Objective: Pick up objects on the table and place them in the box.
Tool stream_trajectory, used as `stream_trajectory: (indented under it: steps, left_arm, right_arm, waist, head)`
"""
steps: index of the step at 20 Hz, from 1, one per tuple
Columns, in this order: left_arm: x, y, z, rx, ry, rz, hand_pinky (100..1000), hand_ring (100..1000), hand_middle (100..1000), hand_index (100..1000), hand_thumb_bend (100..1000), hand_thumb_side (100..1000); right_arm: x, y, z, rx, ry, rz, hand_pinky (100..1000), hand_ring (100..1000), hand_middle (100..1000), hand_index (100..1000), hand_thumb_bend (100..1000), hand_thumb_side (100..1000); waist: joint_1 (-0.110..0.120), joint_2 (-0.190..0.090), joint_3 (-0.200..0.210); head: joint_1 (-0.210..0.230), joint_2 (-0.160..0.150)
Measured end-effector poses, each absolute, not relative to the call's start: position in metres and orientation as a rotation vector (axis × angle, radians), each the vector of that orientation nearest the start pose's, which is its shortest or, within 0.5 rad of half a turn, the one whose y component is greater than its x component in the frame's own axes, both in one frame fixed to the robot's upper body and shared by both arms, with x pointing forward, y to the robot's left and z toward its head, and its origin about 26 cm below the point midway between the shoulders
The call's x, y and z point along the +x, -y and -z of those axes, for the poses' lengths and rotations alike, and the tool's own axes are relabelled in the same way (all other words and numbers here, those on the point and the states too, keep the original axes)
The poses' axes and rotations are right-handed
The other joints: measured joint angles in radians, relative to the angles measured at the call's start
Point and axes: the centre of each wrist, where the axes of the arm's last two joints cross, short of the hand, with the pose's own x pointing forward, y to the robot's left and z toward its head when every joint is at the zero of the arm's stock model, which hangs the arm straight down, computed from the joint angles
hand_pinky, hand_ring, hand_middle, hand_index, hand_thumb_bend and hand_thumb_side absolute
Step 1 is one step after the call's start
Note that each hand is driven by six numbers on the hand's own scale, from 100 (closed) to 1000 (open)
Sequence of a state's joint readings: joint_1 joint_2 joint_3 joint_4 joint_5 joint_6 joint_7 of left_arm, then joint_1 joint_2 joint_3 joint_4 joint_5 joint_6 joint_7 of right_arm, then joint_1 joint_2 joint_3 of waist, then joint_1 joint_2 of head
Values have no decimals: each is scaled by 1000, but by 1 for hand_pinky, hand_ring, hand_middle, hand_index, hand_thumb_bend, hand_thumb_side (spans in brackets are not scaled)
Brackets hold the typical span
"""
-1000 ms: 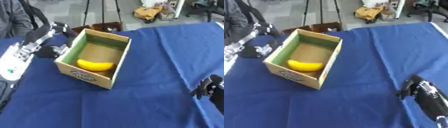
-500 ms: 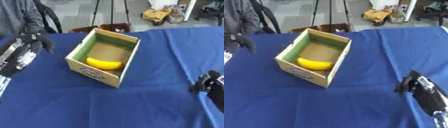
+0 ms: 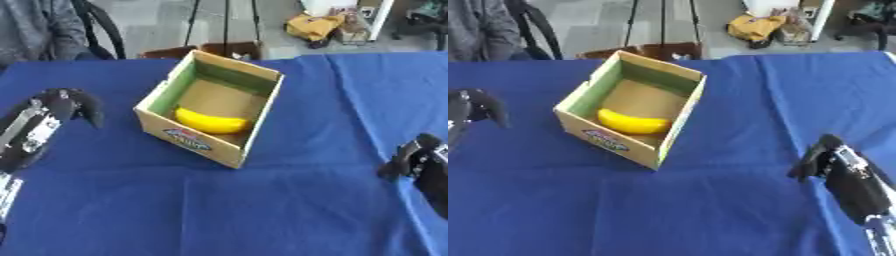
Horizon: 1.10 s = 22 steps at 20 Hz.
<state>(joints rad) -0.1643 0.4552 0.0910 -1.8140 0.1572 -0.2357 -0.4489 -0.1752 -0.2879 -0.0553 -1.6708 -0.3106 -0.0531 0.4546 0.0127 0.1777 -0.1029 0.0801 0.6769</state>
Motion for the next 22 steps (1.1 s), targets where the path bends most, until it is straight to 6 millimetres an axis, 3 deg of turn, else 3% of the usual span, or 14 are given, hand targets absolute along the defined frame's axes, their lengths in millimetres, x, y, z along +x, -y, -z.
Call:
stream_trajectory:
  steps: [22]
  left_arm:
    - [296,-333,-122,-52,2019,721,554,510,519,696,184,869]
  right_arm:
    - [315,306,-84,354,1864,-432,519,373,312,502,100,789]
  waist:
    - [-9,6,11]
  head:
    - [-4,0]
